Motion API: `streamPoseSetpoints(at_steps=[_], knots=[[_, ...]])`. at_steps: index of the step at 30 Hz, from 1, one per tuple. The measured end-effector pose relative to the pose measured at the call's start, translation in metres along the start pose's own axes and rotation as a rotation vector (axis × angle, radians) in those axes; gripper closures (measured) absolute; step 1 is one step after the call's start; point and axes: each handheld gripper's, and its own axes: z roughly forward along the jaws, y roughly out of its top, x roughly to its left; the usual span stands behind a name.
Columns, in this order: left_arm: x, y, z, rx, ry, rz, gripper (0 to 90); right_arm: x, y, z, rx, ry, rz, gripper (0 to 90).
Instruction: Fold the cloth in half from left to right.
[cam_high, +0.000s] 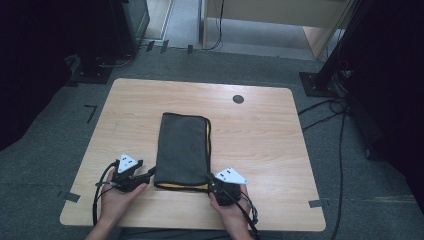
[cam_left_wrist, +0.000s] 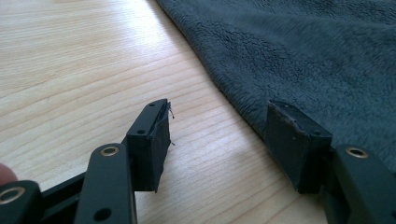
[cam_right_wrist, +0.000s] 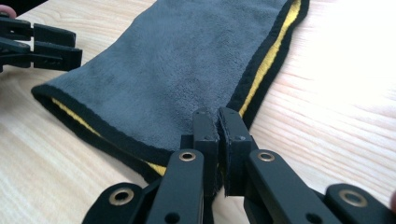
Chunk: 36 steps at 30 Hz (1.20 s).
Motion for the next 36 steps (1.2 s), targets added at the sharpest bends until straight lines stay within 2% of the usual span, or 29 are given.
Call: streamPoseSetpoints(at_steps=[5, 11, 16, 18, 23, 28, 31, 34, 36], knots=[[-0.004, 0.000, 0.000, 0.004, -0.021, 0.008, 40.6, -0.006, -0.005, -0.006, 0.015, -0.007, 0.008, 87.5], [-0.007, 0.001, 0.000, 0.010, -0.035, 0.017, 40.9, -0.009, -0.021, 0.009, 0.093, -0.004, 0.022, 87.3], [-0.009, 0.002, -0.002, -0.004, -0.063, -0.006, 40.8, -0.007, -0.022, 0.011, 0.093, -0.021, -0.017, 86.5], [-0.011, 0.002, -0.004, -0.012, -0.068, -0.001, 40.5, -0.007, -0.023, 0.011, 0.090, -0.025, -0.022, 85.8], [-0.013, 0.004, -0.010, -0.039, -0.076, -0.027, 40.4, -0.006, -0.023, 0.012, 0.085, -0.035, -0.027, 85.4], [-0.021, -0.003, -0.017, -0.024, -0.113, -0.033, 43.4, -0.006, -0.023, 0.013, 0.082, -0.038, -0.029, 85.2], [-0.026, -0.007, -0.021, -0.019, -0.132, -0.020, 43.8, -0.006, -0.023, 0.013, 0.079, -0.041, -0.030, 85.2], [-0.032, -0.012, -0.023, -0.004, -0.163, 0.010, 44.3, -0.007, -0.023, 0.014, 0.076, -0.035, -0.016, 85.1], [-0.034, -0.013, -0.020, 0.019, -0.167, 0.030, 46.5, -0.007, -0.023, 0.014, 0.080, -0.032, -0.007, 85.1]])
